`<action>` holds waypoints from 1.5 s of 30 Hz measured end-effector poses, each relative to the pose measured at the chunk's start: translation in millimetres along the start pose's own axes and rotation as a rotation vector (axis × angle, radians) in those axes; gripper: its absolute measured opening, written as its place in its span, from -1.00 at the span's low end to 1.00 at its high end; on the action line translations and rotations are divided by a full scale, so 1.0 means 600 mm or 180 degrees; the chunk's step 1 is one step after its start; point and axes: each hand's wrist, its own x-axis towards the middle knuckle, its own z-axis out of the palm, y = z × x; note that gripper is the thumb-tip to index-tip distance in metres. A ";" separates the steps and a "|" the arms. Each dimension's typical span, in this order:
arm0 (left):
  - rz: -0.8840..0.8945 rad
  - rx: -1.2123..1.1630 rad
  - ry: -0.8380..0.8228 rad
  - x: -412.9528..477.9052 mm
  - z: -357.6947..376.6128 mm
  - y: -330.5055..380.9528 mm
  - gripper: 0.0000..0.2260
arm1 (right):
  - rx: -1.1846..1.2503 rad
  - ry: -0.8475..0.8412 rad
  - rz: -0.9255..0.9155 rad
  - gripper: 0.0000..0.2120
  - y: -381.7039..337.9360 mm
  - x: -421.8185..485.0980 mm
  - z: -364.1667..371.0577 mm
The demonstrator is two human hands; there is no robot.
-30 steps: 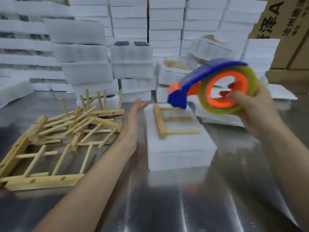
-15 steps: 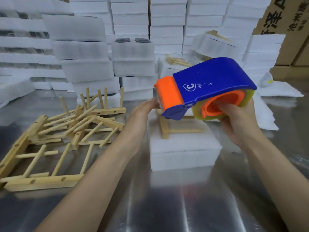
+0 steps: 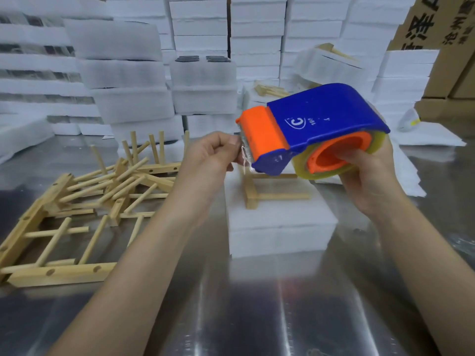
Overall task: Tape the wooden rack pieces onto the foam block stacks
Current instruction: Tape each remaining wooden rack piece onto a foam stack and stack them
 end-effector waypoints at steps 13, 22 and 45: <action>-0.0094 0.0060 0.0472 0.006 0.006 0.018 -0.68 | -0.0342 -0.0254 -0.0081 -0.04 -0.010 0.011 -0.024; -0.0370 0.0075 0.0635 0.012 0.004 -0.012 -0.81 | -0.0472 -0.0530 -0.0015 -0.21 0.018 -0.006 0.006; 0.0453 0.0199 0.1527 0.029 -0.064 0.007 -0.77 | -0.0547 0.0264 -0.0059 -0.18 -0.013 0.022 -0.081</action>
